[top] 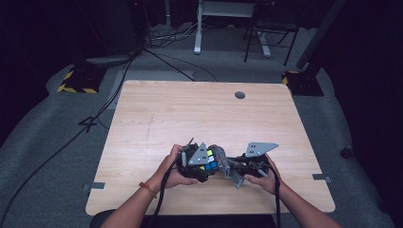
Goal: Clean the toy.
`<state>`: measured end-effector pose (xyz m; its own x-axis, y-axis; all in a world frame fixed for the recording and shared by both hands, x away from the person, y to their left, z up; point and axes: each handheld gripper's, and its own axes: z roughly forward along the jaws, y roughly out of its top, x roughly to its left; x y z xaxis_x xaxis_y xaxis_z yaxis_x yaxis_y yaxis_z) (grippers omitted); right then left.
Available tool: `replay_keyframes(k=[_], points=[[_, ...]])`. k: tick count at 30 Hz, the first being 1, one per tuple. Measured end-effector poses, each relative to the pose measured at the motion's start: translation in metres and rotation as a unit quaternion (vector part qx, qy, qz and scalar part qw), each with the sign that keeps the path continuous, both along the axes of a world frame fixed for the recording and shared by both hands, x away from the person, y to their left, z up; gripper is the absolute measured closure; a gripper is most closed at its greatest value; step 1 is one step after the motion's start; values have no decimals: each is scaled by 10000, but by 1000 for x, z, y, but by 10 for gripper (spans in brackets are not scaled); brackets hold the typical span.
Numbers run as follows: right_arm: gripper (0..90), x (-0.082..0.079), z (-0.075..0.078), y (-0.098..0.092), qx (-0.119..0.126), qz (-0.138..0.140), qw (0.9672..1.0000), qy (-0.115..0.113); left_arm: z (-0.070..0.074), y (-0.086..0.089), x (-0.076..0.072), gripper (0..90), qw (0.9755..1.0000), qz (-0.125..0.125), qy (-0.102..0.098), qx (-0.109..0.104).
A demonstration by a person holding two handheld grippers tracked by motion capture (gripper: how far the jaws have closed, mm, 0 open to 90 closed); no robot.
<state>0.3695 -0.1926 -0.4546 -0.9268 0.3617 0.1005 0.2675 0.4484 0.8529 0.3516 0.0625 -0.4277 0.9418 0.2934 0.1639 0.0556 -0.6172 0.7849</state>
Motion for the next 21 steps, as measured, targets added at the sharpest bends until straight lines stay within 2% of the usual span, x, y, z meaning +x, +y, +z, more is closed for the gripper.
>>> replay_keyframes(k=[4, 7, 11, 14, 16, 18, 19, 21], points=[[775, 0, 0, 3, -17, 39, 10000, 18, 1, 1, 0, 335, 10000, 16, -12, -35], [776, -7, 5, 6, -8, 38, 9998, -195, -1, 0, 0, 335, 10000, 33, -16, 53], [775, -13, 17, 6, 318, 114, 9989, -339, -7, -8, 0, 335, 9995, 41, -11, 300], [775, -18, 23, 10, 219, 105, 9981, -572, -10, -10, 0, 334, 9995, 16, 32, 322], [774, -16, 22, 9, 250, 55, 9982, -541, -9, -10, 0, 335, 9996, -16, 43, 291], [774, -13, 19, 9, 123, -10, 9984, -557, -8, -10, -2, 334, 9997, -73, 44, 248], [774, -11, 17, 9, 55, -44, 9986, -527, -7, -10, -2, 334, 9996, -79, -4, 257], [774, -6, 11, 9, -113, -136, 9989, -424, -4, -8, -3, 334, 9998, -109, 6, 143]])
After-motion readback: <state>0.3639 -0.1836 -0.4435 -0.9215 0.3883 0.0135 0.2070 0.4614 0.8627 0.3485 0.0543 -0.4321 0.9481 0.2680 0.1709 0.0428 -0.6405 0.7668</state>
